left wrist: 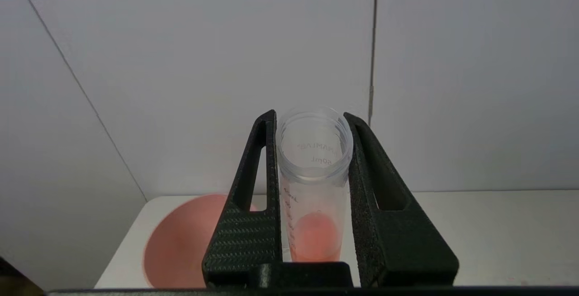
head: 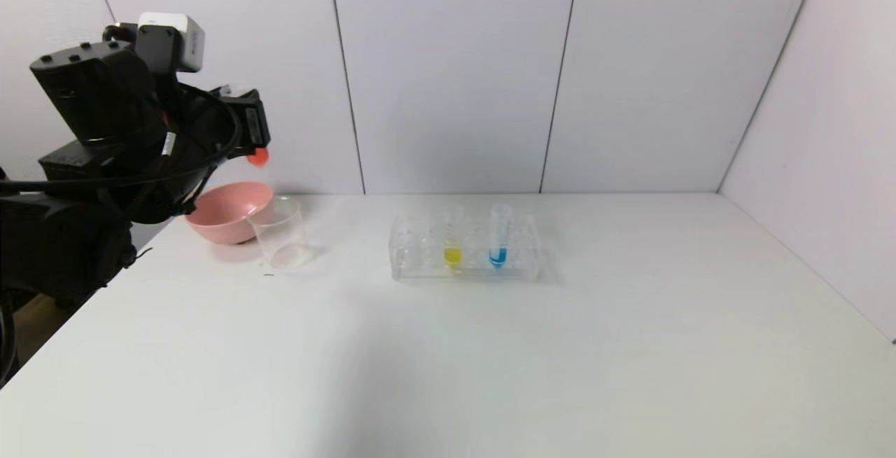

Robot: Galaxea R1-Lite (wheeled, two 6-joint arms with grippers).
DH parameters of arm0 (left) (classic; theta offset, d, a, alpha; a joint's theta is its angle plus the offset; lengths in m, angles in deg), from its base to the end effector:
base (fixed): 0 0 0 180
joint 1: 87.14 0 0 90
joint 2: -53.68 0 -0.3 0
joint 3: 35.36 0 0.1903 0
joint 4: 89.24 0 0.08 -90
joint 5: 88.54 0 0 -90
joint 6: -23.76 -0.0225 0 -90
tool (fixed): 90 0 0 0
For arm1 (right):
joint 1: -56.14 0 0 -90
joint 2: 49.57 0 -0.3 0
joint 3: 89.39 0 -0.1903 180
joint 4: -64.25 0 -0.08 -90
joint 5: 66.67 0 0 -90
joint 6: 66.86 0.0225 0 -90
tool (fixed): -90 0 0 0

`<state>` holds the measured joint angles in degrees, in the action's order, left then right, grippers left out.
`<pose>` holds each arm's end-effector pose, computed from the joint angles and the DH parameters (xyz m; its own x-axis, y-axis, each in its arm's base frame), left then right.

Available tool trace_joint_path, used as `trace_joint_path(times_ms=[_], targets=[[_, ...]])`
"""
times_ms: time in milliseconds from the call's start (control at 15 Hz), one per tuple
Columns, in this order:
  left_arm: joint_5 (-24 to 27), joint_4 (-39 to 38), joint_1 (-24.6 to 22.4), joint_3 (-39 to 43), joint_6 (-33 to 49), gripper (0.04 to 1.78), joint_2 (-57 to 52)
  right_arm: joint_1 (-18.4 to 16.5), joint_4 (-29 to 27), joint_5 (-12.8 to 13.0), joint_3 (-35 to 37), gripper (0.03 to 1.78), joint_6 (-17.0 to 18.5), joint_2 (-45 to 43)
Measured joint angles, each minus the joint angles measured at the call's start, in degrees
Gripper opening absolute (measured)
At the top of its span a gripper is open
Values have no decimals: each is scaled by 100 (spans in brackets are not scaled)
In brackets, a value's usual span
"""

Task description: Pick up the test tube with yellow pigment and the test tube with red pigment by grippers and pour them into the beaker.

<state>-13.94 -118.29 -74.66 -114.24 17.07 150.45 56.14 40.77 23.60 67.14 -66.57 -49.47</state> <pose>0.3101 -0.0625 0.2591 0.9809 0.0549 0.1866 -0.0677 0.9957 0.0632 -0.0228 -0.0001 0.0758 1.0000 -0.0047 -0.0019 0.0047 1.0000 0.0051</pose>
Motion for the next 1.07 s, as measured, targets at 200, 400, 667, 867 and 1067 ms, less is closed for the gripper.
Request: trace_joint_path(times_ms=[200,400,667,867,1067], targets=[[507,5,-662,63,105,45,2,0,1,-2,0,170,1,0],[1036,9,-1251,116,290,45,55,0,1,-2,0,170,0,0],[1566,-37,-1859,216,354,45,207,0,0,0,0,170,0,0],[1814,-96,-2016,336,363,45,362,0,1,-2,0,170,0,0],[1853,-352,-2092,406,397,45,579,0,0,0,0,170,1,0]])
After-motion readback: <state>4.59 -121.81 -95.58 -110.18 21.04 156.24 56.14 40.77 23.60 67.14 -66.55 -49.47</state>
